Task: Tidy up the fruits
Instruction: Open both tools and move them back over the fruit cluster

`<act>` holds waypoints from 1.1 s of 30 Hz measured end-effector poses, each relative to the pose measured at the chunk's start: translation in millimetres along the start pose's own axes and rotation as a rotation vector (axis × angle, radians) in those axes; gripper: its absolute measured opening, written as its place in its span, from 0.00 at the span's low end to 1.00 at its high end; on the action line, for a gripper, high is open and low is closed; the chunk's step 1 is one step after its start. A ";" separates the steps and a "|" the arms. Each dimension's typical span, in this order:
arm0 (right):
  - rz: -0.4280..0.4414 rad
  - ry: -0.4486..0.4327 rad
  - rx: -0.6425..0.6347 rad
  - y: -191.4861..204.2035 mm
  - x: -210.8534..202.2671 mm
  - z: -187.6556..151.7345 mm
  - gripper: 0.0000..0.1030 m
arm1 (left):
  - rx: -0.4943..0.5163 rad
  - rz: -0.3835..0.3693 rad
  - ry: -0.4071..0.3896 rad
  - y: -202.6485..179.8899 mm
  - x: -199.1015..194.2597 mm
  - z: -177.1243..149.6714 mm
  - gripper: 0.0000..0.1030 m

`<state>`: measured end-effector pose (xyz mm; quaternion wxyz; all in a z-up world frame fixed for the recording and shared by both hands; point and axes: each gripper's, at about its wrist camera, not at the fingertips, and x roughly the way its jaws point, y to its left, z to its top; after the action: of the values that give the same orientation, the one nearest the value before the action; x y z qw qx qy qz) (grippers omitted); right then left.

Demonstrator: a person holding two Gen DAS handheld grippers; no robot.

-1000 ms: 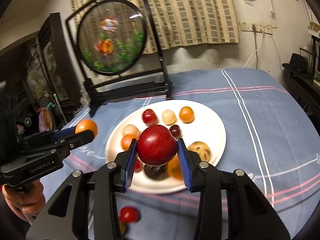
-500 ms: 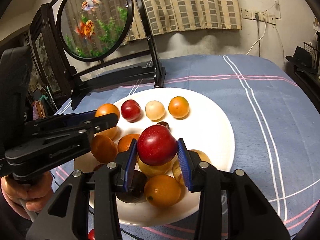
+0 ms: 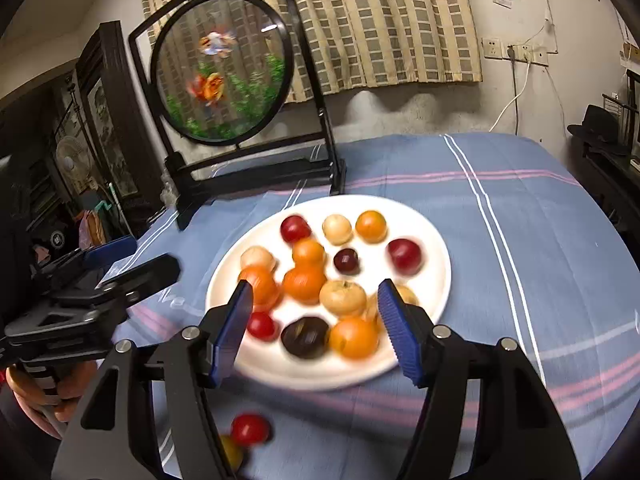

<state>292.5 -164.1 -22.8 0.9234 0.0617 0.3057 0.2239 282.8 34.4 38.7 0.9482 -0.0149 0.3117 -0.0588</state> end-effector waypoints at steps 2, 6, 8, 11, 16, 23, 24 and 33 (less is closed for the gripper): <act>0.017 0.025 -0.014 4.2 -9.1 -14.0 0.64 | -0.026 -0.013 0.028 2.9 -15.9 -24.2 0.98; 0.017 0.031 -0.053 8.0 -26.0 -48.4 0.64 | -0.068 -0.027 0.053 5.9 -38.0 -65.9 0.98; 0.020 0.053 -0.070 8.4 -30.7 -59.2 0.64 | -0.102 -0.037 0.057 7.5 -45.3 -87.6 0.98; 0.029 0.108 -0.097 11.6 -37.6 -72.7 0.64 | -0.116 -0.029 0.083 6.5 -47.1 -103.9 0.98; 0.006 0.171 -0.136 19.4 -39.4 -93.2 0.63 | -0.085 -0.041 0.096 -1.8 -49.3 -115.1 0.98; -0.005 0.222 -0.143 17.8 -31.9 -101.0 0.63 | -0.062 -0.014 0.093 -6.1 -49.7 -117.9 0.98; -0.006 0.227 -0.150 18.8 -31.3 -101.9 0.63 | -0.057 -0.009 0.093 -6.9 -49.7 -117.5 0.98; -0.033 0.267 -0.187 22.3 -25.4 -106.2 0.60 | -0.074 -0.015 0.119 -2.7 -45.5 -117.9 0.98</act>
<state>203.1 -158.1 -89.1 0.8799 -0.0598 0.4045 0.2421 176.2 38.2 -29.2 0.9263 -0.0489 0.3695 -0.0549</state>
